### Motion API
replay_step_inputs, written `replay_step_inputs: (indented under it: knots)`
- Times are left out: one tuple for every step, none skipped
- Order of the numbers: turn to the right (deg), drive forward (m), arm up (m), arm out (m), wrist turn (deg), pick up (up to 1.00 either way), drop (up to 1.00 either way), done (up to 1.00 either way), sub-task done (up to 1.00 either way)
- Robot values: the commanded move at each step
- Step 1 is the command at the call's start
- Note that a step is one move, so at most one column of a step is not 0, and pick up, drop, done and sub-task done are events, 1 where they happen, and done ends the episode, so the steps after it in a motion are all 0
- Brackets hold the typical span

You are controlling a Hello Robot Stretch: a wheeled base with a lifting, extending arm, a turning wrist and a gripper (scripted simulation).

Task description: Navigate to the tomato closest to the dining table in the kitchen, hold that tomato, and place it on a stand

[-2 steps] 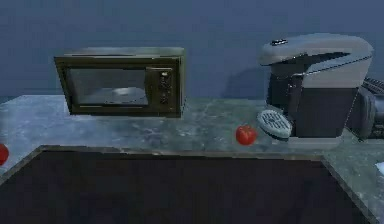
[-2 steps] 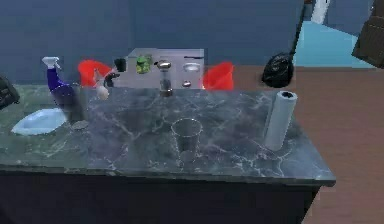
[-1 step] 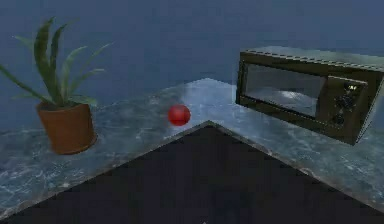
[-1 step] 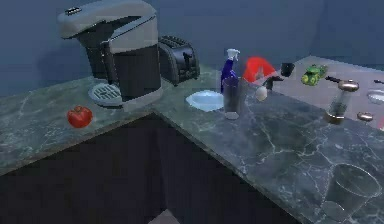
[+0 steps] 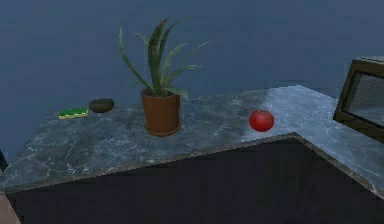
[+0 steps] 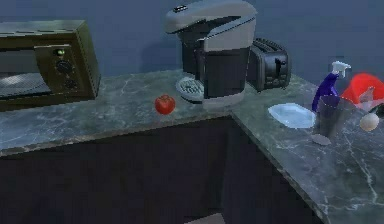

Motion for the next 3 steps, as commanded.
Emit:
replay_step_inputs:
  knots:
    - [0.0,0.0,0.5,0.0,0.0,0.0,0.0,0.0,0.0]
    - [0.0,0.0,0.38,0.0,0.0,0.0,0.0,0.0,0.0]
    - [0.0,0.0,0.0,0.5,0.0,0.0,0.0,0.0,0.0]
